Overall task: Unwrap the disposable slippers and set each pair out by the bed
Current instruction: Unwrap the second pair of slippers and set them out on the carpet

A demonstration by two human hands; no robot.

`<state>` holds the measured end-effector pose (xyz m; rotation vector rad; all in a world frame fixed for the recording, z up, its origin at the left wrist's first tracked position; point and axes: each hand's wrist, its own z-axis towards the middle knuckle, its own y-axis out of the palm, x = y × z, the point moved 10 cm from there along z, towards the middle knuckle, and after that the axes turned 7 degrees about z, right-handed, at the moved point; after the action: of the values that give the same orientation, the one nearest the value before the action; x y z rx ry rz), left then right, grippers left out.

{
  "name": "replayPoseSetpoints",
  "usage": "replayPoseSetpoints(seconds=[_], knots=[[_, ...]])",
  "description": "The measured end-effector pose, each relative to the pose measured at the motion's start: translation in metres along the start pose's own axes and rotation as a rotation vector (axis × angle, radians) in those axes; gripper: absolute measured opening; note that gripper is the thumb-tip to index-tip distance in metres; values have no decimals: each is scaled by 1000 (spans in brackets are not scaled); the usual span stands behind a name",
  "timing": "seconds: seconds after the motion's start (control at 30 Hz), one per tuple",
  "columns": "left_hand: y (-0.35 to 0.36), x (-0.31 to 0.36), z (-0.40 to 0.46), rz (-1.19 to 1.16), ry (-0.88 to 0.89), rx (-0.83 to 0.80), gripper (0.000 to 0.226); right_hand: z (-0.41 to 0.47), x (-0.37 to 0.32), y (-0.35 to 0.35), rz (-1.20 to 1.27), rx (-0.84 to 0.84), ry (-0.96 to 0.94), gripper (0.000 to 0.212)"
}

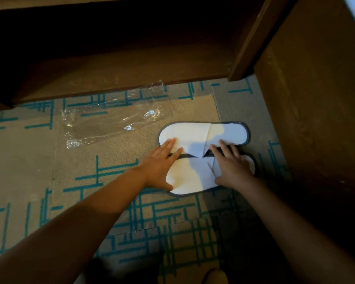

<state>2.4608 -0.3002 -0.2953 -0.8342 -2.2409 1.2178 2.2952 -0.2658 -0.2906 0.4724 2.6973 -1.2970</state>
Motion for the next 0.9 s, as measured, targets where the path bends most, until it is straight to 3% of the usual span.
replayPoseSetpoints(seconds=[0.9], knots=[[-20, 18, 41, -75, 42, 39, 114, 23, 42, -29, 13, 19, 12, 101]])
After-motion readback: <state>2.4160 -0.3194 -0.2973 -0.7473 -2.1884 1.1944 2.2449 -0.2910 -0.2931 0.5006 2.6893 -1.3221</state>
